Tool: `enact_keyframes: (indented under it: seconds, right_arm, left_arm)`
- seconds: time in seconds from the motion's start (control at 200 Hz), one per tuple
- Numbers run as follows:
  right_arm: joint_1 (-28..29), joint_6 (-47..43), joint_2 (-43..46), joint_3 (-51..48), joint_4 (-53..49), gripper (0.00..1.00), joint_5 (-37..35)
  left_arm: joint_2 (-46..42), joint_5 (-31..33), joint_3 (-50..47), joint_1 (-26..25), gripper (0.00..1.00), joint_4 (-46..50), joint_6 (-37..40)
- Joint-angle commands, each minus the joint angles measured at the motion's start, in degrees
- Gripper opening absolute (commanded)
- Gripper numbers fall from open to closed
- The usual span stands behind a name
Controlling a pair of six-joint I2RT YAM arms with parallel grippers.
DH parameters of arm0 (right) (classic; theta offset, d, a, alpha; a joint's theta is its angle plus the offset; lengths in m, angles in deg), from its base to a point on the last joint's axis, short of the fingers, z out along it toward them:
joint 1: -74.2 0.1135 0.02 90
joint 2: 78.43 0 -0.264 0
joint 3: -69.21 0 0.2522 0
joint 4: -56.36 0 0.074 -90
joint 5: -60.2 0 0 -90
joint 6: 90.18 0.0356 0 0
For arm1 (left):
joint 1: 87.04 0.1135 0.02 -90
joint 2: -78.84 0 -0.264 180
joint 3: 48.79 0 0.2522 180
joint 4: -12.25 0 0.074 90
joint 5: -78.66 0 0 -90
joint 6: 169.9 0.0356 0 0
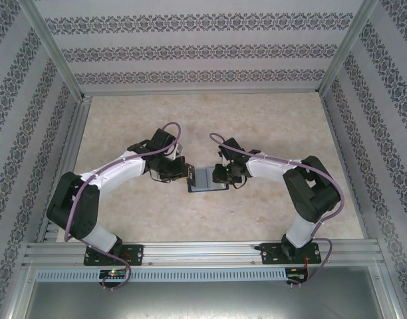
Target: Take the credit cards out of the card holder
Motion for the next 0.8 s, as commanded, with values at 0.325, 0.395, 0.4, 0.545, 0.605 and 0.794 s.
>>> enact_keyframes:
  seconds: [0.325,0.395,0.4,0.545,0.605,0.794]
  right_arm:
    - [-2.7,-1.3,12.7,0.3,-3.6,0.61,-3.1]
    - [-3.6,-1.6,14.9,0.0,-4.2,0.70,-3.5]
    - [-3.7,-1.6,15.1,0.0,-4.2,0.71,-3.5]
    - [-5.5,-1.8,19.2,-1.3,-4.6,0.88,-4.7]
    - [-6.2,-1.8,20.3,-1.7,-4.6,0.93,-4.5]
    - [-7.7,-2.1,22.1,-2.6,-4.3,0.98,-4.5]
  left_arm:
    - [-5.4,21.8,14.4,0.5,0.00,22.1,23.2]
    - [-7.2,25.6,13.6,0.5,0.00,20.3,27.5]
    - [-7.3,25.9,13.5,0.5,0.00,20.1,27.8]
    - [-11.1,26.0,9.8,0.2,0.00,14.8,41.6]
    - [-11.3,24.6,9.6,0.3,0.00,15.3,48.2]
    - [-7.2,27.6,11.5,0.1,0.00,20.2,65.8]
